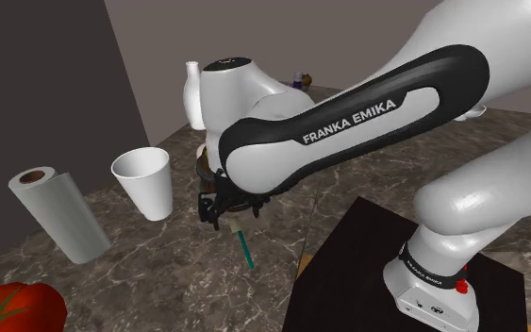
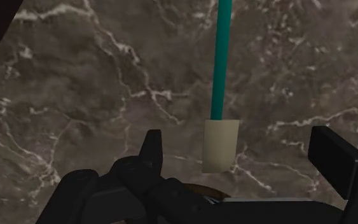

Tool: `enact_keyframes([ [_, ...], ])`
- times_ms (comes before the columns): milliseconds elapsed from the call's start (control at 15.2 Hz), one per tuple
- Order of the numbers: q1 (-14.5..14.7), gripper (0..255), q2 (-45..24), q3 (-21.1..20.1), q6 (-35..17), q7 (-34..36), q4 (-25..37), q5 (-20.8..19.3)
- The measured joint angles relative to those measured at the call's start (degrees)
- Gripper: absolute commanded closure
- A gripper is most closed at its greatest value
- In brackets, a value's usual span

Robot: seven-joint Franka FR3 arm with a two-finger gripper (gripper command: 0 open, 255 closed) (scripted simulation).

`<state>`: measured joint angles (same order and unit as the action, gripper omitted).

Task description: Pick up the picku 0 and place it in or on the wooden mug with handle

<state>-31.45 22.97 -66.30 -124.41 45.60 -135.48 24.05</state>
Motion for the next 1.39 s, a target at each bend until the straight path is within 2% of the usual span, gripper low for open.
enact_keyframes([
  [396, -3.68, 0, -5.02, -4.22, -4.40, 0.50, -1.75, -1.31],
  [792, -4.30, 0, -5.66, -5.11, -5.22, 0.85, -1.99, -1.66],
  [858, -4.31, 255, -5.67, -5.12, -5.23, 0.86, -1.99, -1.66],
  [1386, -4.34, 255, -5.55, -5.05, -5.03, 0.95, -1.89, -1.78],
])
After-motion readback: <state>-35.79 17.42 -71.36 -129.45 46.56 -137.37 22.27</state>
